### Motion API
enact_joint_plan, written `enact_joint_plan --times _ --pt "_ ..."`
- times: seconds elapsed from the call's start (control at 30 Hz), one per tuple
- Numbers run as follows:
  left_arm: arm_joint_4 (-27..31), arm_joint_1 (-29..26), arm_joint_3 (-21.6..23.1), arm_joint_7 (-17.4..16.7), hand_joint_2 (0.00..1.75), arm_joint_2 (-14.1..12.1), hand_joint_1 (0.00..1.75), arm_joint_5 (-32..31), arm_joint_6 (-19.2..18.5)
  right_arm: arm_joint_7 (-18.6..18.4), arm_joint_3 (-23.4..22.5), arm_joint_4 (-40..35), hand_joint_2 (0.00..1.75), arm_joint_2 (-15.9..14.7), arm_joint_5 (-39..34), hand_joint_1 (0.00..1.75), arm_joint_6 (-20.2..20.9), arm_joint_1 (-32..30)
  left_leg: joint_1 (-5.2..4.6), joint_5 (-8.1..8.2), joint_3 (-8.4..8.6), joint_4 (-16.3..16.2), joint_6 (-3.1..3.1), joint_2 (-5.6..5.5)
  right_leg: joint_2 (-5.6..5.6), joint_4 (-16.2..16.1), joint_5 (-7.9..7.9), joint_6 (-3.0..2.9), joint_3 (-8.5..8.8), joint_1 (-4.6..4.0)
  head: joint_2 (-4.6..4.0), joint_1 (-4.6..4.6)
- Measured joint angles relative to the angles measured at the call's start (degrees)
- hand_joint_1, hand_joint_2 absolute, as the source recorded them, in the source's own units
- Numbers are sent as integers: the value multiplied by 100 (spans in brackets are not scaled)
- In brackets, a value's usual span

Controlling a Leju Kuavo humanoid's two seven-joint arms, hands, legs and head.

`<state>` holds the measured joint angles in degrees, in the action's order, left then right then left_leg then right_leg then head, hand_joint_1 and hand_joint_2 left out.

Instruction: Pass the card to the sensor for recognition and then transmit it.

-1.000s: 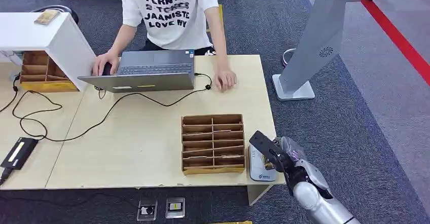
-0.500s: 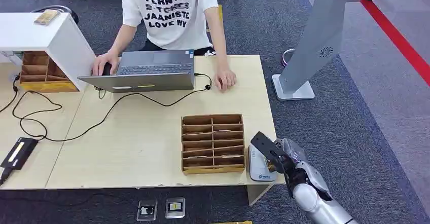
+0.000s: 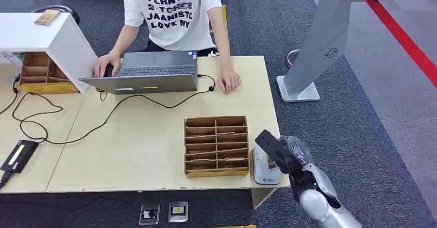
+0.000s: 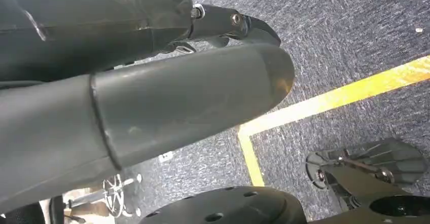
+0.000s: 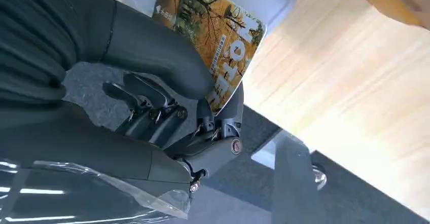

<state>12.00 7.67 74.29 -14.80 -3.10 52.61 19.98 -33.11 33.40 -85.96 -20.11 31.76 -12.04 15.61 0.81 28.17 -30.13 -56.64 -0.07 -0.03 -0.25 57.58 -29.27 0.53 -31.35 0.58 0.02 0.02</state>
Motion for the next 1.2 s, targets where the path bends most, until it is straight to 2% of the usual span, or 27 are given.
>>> enact_joint_plan --times 0.57,0.87,0.97,1.2 --pt "0 0 0 42 0 0 0 -20 -37 -86 -123 -1609 175 -142 625 175 -50 -48 0 0 -1 0 0 0 0 0 0 0 0 0 0 0" --pt "0 18 0 42 0 4 0 -66 -41 247 -59 -2018 175 -68 754 175 -24 117 0 0 -3 0 0 -1 -4 1 0 0 2 0 0 0" --pt "0 36 0 39 0 9 0 -124 -46 504 8 -2038 175 37 804 175 50 330 0 0 -3 0 0 2 -2 2 1 1 1 0 0 0" --pt "0 147 4 -35 0 57 0 -260 -98 813 369 -1998 175 421 700 175 264 1075 1 -3 -4 1 2 -1 -2 3 1 1 3 -1 0 -2"
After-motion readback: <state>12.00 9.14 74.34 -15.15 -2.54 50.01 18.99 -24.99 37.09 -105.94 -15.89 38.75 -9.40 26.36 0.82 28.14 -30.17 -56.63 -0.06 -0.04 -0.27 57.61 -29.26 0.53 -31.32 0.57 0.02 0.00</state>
